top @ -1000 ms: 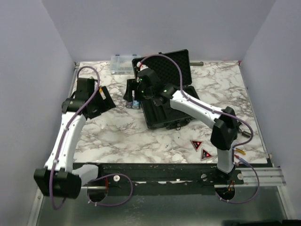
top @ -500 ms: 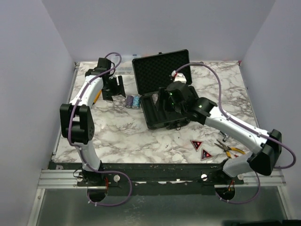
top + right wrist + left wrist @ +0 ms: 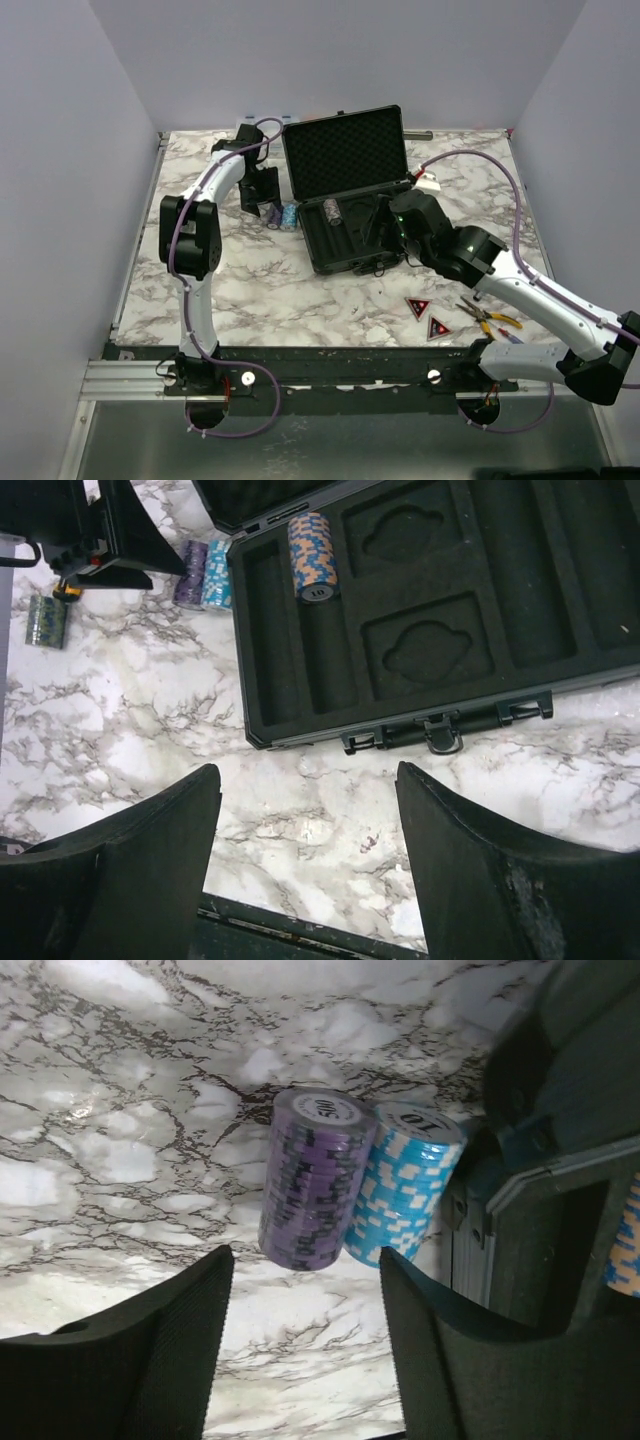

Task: Pack up texas hold em set

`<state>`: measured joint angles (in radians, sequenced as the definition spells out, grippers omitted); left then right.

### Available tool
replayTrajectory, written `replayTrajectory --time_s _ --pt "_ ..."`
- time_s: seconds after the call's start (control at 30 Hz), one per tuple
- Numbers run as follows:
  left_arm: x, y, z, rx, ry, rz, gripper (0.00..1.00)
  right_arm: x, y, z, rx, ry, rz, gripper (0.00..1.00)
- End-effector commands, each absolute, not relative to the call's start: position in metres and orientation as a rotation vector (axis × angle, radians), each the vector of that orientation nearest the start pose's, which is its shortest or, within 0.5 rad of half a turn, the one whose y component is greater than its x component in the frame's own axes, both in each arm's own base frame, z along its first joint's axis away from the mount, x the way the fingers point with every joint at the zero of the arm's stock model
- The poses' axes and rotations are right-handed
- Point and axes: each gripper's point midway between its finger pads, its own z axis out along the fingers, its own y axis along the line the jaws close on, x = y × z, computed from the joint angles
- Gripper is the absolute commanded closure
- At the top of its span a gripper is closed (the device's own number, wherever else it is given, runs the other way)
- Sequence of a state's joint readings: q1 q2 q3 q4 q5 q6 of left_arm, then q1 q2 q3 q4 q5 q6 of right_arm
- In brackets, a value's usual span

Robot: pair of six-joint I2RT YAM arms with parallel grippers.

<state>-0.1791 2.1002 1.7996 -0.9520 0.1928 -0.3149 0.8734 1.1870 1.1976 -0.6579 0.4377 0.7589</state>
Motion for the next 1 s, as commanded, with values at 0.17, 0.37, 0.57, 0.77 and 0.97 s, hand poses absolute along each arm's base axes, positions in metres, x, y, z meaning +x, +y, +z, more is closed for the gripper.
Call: replayTrajectory --time_s 0.17,0.37,0.57,0.77,0.97 --pt "0.416 -0.128 0.065 -0.26 3.005 -0.274 0.44 0.243 0.203 0.244 0.233 2.189 0.422 0.26" --pt "0.411 -0.15 0.067 -0.284 3.074 -0.336 0.41 0.243 0.204 0.25 0.241 2.18 0.441 0.26" --pt "0.39 -0.188 0.048 -0.252 3.167 -0.554 0.42 0.244 0.203 0.252 0.237 2.169 0.439 0.26" --pt "0.361 -0.187 0.02 -0.214 3.217 -0.404 0.37 0.241 0.197 0.253 0.25 2.167 0.429 0.26" --pt "0.349 -0.16 0.013 -0.357 3.159 -0.228 0.35 0.238 0.192 0.255 0.269 2.165 0.427 0.26"
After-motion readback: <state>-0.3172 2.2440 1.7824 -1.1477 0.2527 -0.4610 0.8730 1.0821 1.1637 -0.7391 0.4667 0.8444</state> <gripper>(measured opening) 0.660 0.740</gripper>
